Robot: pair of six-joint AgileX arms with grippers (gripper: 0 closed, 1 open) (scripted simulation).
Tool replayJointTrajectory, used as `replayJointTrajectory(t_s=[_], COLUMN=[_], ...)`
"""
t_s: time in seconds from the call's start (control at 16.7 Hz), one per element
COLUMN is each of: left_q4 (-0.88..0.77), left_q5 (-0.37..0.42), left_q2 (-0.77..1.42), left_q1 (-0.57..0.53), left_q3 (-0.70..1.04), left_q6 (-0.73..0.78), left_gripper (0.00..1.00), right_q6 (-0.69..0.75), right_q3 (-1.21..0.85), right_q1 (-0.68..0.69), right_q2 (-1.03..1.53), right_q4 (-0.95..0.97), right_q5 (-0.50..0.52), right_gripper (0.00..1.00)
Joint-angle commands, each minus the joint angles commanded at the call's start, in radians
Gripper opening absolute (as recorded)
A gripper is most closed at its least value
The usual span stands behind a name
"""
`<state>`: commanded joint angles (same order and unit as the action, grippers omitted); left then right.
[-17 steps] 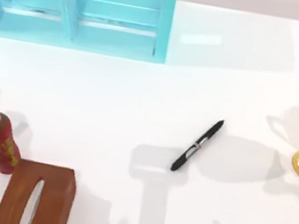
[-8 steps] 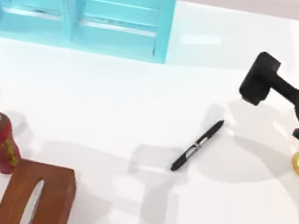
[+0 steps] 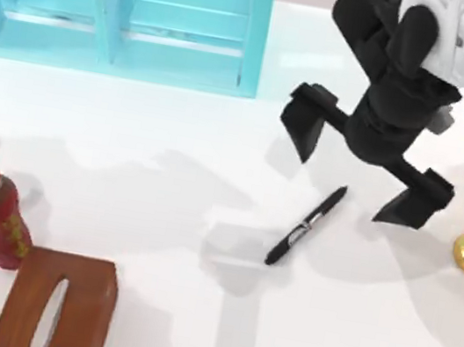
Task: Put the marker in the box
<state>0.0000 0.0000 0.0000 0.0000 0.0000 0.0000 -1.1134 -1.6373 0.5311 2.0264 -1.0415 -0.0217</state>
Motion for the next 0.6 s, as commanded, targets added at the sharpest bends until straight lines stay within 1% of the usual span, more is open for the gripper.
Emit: replayJointTrajectory(t_s=[0.24, 0.6], left_q4=[0.0, 0.0], left_q5=[0.0, 0.0], left_q2=[0.0, 0.0], left_q1=[0.0, 0.0], left_q3=[0.0, 0.0], left_q6=[0.0, 0.0], left_gripper=[1.0, 1.0], right_q6=[-0.044, -0.045], right_q3=[-0.11, -0.108], right_q1=[-0.008, -0.006], right_q2=[0.111, 0.114], right_q4=[-0.053, -0.05], right_q5=[-0.009, -0.009], right_gripper=[1.0, 1.0])
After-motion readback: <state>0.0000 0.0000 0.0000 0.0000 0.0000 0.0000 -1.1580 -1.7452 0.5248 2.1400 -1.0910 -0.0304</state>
